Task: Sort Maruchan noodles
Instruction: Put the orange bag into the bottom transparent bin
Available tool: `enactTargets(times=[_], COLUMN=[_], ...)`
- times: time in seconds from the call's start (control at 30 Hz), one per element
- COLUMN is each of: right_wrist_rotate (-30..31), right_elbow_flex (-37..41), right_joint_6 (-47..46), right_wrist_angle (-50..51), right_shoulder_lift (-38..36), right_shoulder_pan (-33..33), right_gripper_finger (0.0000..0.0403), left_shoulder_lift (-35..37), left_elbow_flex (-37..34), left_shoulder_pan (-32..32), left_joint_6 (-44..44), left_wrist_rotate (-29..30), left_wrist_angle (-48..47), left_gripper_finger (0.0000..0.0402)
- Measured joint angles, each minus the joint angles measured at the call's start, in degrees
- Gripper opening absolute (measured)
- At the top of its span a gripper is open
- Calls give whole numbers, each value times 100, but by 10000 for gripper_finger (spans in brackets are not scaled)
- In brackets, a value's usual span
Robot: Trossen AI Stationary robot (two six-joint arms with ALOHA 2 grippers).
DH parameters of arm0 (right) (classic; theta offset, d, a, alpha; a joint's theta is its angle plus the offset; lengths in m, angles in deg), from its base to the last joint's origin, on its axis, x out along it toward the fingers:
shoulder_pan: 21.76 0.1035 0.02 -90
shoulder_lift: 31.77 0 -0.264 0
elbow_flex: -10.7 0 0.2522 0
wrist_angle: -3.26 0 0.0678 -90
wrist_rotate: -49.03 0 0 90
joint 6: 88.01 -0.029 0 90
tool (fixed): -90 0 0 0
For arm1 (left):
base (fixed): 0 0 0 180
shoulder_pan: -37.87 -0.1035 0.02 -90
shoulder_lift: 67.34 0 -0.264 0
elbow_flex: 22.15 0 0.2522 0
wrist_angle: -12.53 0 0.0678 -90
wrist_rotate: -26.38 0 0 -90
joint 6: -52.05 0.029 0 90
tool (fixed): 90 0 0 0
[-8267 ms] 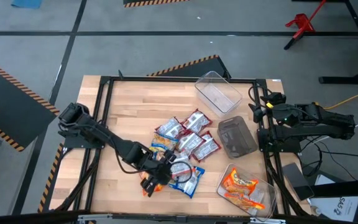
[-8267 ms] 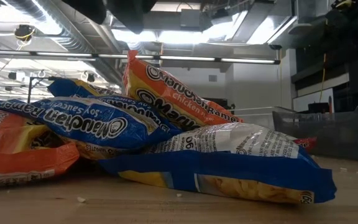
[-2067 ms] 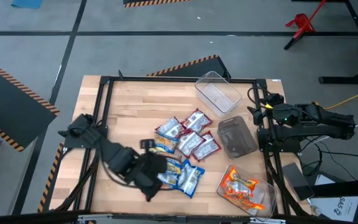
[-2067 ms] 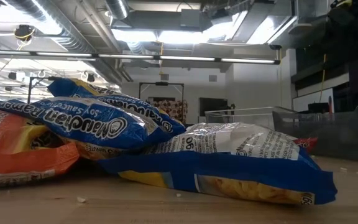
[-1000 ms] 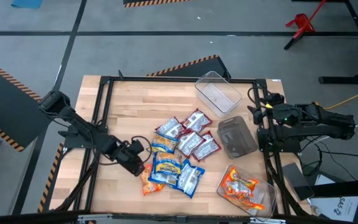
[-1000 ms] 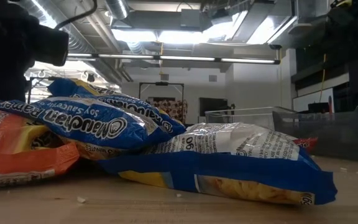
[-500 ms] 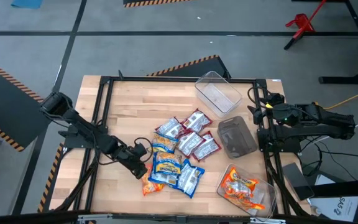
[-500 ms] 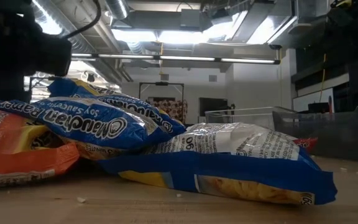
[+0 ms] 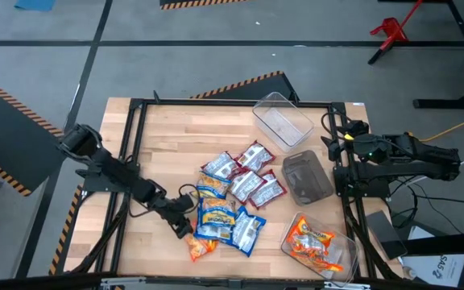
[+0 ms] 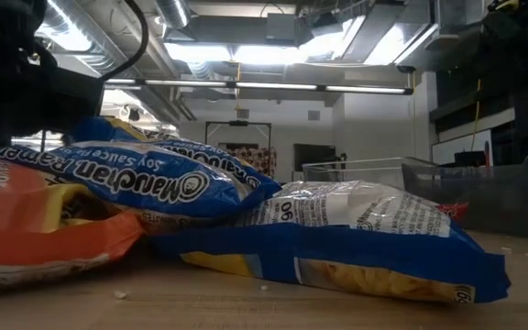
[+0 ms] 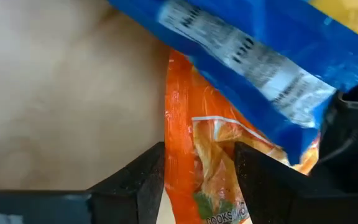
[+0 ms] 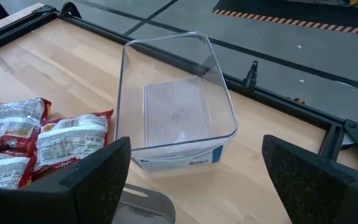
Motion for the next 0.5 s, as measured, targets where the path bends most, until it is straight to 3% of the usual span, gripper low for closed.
enactTargets(times=[0.13, 0.33, 0.5], right_wrist_rotate=[0, 0, 0], right_elbow_flex=[0, 0, 0], right_joint_6=[-7, -15, -17], right_wrist_angle=[1, 1, 3], right_shoulder_lift=[0, 0, 0], right_shoulder_pan=[0, 0, 0], right_gripper_finger=[351, 351, 351], left_shoulder_lift=[-265, -530, -491], left_elbow_flex=[0, 0, -4], left_shoulder_pan=[-56, -72, -72], left_joint_6=[-155, -338, -709], left_wrist_rotate=[-279, -288, -344], left_wrist_angle=[449, 846, 1136], left_gripper_finger=[144, 30, 13])
